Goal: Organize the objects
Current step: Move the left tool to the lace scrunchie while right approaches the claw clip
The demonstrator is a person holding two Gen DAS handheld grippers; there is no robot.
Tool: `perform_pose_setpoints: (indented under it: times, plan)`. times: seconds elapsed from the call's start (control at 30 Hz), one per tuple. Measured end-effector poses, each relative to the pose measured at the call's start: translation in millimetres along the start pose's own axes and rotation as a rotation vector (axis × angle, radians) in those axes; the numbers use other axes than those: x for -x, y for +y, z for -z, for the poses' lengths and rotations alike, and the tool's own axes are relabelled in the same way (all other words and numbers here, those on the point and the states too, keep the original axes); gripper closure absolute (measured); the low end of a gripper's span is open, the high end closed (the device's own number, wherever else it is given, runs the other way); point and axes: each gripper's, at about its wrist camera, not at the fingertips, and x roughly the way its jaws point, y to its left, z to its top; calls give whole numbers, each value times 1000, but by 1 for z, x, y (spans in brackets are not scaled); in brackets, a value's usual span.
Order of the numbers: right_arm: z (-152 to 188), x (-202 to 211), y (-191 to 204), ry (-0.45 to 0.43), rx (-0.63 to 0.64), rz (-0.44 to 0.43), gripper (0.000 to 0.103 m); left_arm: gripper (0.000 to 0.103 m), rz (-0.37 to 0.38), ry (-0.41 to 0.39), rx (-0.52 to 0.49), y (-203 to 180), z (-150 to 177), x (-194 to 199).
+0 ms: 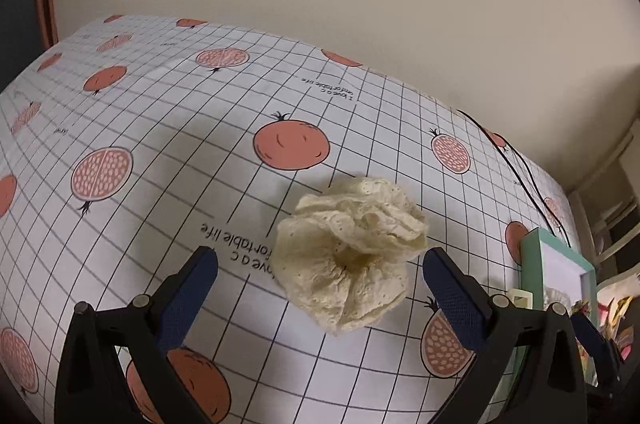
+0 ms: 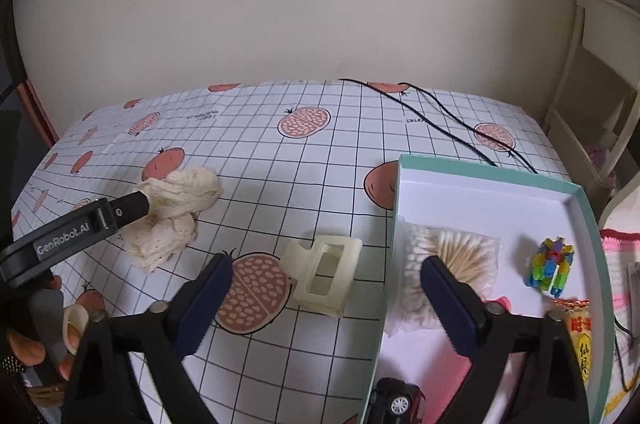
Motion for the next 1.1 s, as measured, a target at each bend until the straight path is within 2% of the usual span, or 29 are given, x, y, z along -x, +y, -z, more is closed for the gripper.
perform_pose_setpoints:
  times: [0.17,0.3,0.67,0.8,1.1]
  plan:
    - [1,-12,1,20,-4,-10,24,1,10,17,12,2,1,-9]
    - [1,-19,3,28,-19,-26,25,1,16,27,24,4,0,-17]
    - [8,-31,6,62,-31,-32,36,2,35,40,25,0,2,-26]
    - [9,-33,10,73,-15,-38,38,7,43,55,42,2,5,-30]
    - [11,-38,12,112,-5,-23,47,11,11,55,12,-1,7,-31]
